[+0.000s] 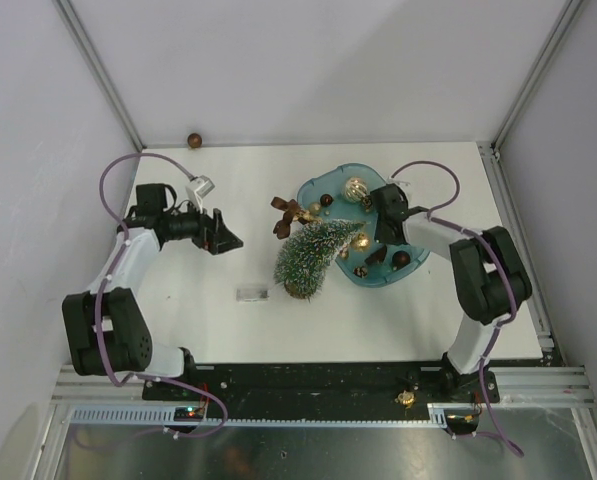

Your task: Decorate the small christmas tree

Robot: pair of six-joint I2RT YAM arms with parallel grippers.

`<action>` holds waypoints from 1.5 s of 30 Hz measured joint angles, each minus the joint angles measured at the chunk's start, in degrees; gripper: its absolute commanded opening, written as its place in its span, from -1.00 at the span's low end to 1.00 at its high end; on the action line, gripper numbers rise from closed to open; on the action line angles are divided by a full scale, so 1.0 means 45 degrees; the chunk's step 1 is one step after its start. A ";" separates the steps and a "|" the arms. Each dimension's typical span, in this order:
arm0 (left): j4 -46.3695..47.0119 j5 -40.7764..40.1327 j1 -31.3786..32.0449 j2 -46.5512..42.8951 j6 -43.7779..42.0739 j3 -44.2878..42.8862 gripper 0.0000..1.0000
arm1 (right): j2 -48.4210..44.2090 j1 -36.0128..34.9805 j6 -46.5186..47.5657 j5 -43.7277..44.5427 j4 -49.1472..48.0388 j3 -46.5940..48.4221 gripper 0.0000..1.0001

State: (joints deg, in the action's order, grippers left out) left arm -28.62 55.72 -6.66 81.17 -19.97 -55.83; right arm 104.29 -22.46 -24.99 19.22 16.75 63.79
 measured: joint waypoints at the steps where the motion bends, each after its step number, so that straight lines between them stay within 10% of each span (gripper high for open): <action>1: 0.0000 0.0000 -0.0015 -0.0131 0.0005 0.0000 0.99 | -0.0243 0.0024 0.0039 -0.0087 0.0015 -0.0058 -1.00; 14: 0.0010 0.0024 -0.0151 -0.1807 0.0437 0.0000 0.99 | -0.8354 -0.0063 0.0432 -0.0559 0.0233 -0.0005 -1.00; 29: 0.0044 0.0010 -0.0151 -0.2234 0.0772 0.0287 0.99 | -1.5902 -0.5542 0.0549 -0.0471 0.3356 0.1098 -1.00; 37: 0.0044 0.0398 -0.0146 -0.2234 0.1447 0.0257 0.99 | -1.4095 -0.7062 0.1447 -0.4216 0.3089 0.1991 -1.00; 45: 0.0053 0.0481 -0.0083 -0.2229 0.1647 0.0189 0.99 | -1.0044 -1.4902 0.3910 0.1501 0.3245 0.3648 -1.00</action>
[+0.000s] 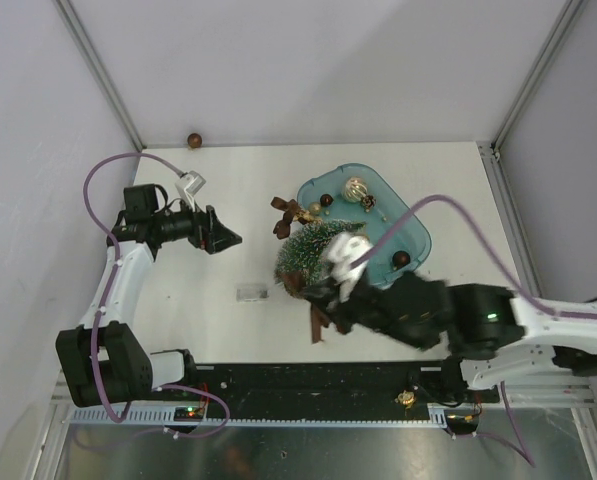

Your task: Decorate the small christmas tree

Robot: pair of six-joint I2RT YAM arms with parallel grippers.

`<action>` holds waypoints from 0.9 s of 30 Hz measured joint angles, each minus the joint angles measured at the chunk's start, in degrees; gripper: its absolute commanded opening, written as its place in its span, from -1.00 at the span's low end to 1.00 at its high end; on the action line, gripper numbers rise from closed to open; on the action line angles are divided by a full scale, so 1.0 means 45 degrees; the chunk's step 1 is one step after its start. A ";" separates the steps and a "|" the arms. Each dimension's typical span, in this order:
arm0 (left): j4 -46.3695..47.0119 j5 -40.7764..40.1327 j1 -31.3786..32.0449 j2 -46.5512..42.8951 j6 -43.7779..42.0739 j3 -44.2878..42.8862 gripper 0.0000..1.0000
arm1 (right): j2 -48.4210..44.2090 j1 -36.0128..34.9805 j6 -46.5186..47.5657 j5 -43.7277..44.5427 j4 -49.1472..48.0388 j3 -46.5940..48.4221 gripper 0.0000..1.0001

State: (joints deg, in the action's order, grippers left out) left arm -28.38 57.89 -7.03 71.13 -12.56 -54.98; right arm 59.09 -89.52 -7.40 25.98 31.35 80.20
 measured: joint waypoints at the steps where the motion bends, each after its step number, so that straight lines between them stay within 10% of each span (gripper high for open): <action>1: -0.0005 0.0005 0.0010 0.0000 0.0015 0.0000 0.99 | 0.0729 -0.0500 0.0335 0.0947 0.0053 0.0413 -1.00; 10: -0.0005 0.0189 0.0010 -0.0029 0.0015 0.0000 0.99 | 0.4206 -0.1389 0.3191 0.5940 0.0306 0.1297 -1.00; 27: -0.0005 0.0194 0.0010 -0.0408 -0.0005 0.0005 0.99 | 0.4313 0.0646 0.5430 0.6887 -0.1311 0.0500 -1.00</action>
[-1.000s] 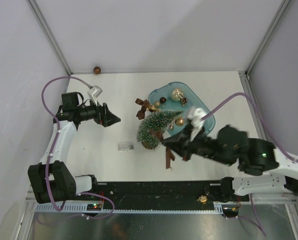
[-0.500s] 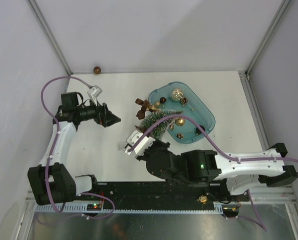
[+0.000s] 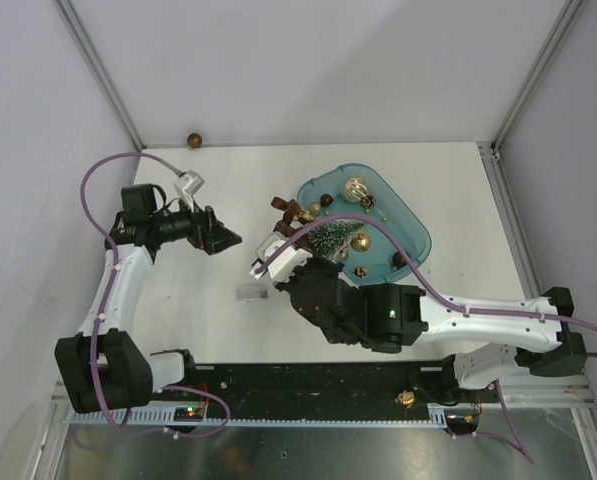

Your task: Decorate the small christmas tree

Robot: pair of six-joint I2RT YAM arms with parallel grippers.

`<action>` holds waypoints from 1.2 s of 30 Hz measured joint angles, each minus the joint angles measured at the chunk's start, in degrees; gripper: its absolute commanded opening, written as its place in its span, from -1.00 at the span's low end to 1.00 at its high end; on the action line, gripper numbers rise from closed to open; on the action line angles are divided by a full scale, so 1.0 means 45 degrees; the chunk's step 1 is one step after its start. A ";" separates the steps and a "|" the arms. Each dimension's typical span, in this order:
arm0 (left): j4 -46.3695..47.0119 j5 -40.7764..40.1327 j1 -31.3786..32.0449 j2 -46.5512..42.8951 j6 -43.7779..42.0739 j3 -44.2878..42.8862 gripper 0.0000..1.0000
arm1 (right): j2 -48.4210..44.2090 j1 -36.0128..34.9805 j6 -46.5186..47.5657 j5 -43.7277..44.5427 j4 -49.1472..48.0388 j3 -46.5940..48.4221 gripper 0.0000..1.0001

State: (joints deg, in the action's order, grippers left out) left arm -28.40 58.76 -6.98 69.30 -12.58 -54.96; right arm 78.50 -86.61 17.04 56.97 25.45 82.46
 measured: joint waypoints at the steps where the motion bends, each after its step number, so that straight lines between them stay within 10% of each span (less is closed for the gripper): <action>1: 0.0000 0.0000 0.0000 -0.0005 -0.0010 0.0000 0.99 | 0.0024 0.0097 0.0063 0.0005 -0.0073 -0.0068 -1.00; 13: 0.0000 -0.0005 -0.0005 -0.0257 -0.0121 0.0058 0.99 | 0.0942 0.0602 0.0214 -0.0194 -0.0306 -0.0418 -0.93; 36: -0.0005 -0.0005 -0.0165 -0.0636 -0.0223 0.0194 0.99 | 0.1015 0.0641 -0.0078 -0.0622 -0.0486 -0.0442 -0.04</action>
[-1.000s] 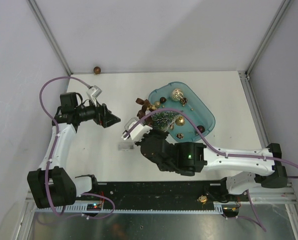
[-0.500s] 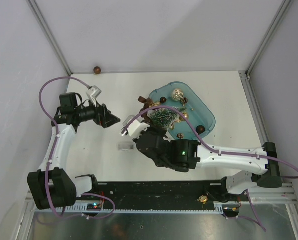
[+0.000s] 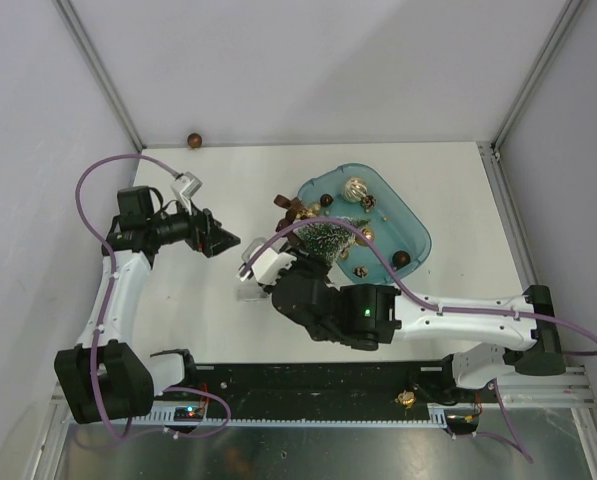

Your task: Decorate the small christmas tree

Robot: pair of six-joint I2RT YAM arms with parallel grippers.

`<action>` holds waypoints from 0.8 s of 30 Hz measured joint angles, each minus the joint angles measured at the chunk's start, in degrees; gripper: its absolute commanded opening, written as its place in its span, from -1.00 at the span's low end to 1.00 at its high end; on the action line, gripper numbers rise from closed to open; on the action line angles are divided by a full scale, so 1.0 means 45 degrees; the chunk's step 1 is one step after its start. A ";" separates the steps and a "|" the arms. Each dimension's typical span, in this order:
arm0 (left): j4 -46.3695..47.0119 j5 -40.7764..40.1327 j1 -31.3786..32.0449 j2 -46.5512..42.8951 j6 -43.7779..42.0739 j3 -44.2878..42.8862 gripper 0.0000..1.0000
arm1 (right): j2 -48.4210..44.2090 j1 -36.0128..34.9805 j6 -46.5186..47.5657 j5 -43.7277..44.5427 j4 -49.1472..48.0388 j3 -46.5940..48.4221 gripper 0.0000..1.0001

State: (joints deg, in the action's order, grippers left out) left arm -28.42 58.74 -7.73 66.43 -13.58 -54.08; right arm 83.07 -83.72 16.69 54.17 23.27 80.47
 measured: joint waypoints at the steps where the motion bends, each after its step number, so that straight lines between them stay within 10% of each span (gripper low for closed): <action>1: 0.0005 0.0005 -0.0005 -0.0005 0.0000 0.0000 0.99 | 0.0000 -0.0058 0.0024 0.0005 -0.0019 0.0000 0.01; 24: 0.0005 0.0015 -0.0510 -0.0005 0.0049 0.0000 0.99 | -0.0457 -0.0709 0.1350 0.0588 -0.0884 0.1651 0.48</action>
State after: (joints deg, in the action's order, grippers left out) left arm -28.40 58.81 -10.02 66.41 -13.37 -54.08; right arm 81.01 -86.91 22.76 56.82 19.29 87.90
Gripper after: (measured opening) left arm 0.995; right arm 0.710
